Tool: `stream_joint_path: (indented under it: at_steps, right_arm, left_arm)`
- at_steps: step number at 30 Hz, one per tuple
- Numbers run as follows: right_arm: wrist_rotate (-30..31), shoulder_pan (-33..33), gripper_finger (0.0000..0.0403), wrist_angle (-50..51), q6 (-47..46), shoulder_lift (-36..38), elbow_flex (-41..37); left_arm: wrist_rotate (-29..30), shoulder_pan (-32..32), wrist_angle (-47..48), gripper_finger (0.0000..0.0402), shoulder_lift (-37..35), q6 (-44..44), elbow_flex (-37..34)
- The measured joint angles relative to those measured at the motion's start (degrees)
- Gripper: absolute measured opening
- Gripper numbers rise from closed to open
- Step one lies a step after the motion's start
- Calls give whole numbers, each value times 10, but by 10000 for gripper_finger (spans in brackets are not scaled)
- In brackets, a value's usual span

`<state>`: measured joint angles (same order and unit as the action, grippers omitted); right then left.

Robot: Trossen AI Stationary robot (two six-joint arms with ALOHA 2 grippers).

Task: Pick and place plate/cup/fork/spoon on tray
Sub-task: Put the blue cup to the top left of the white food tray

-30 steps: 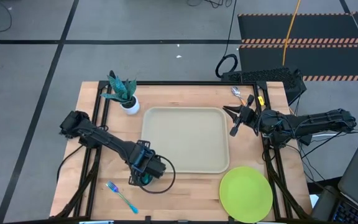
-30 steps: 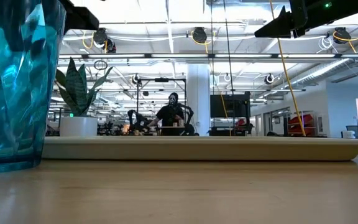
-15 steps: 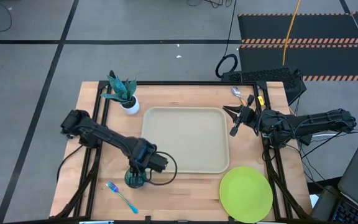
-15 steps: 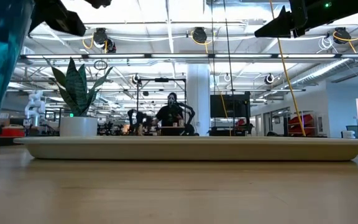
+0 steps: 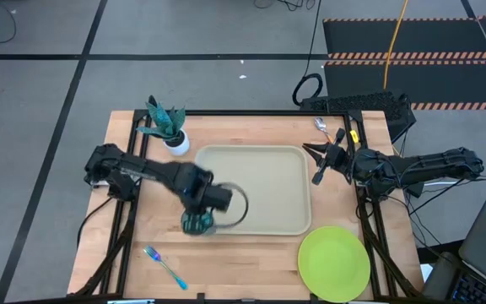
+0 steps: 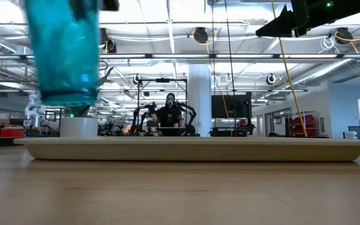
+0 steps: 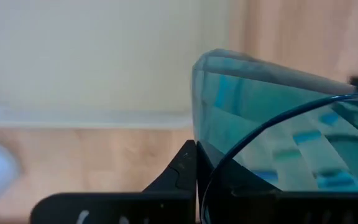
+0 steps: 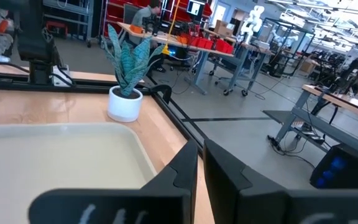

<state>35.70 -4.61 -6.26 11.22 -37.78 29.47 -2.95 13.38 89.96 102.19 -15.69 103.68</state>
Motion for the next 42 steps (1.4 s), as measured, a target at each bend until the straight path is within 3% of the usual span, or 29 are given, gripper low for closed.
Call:
stream_joint_path:
  at_steps: [10,20,26,33,42]
  right_arm:
    - [0,0,20,-13,2,0,0]
    - [0,0,20,-13,11,0,0]
    - [0,0,20,-13,14,0,0]
    - [0,0,20,8,-1,0,0]
    - [0,0,20,23,-18,0,0]
  left_arm:
    - [7,-207,0,7,1,136,0]
    - [8,-384,1,7,20,199,0]
    - [6,-425,-2,7,66,208,0]
    - [17,-424,-12,10,113,232,0]
    - [18,-426,-31,7,114,251,1]
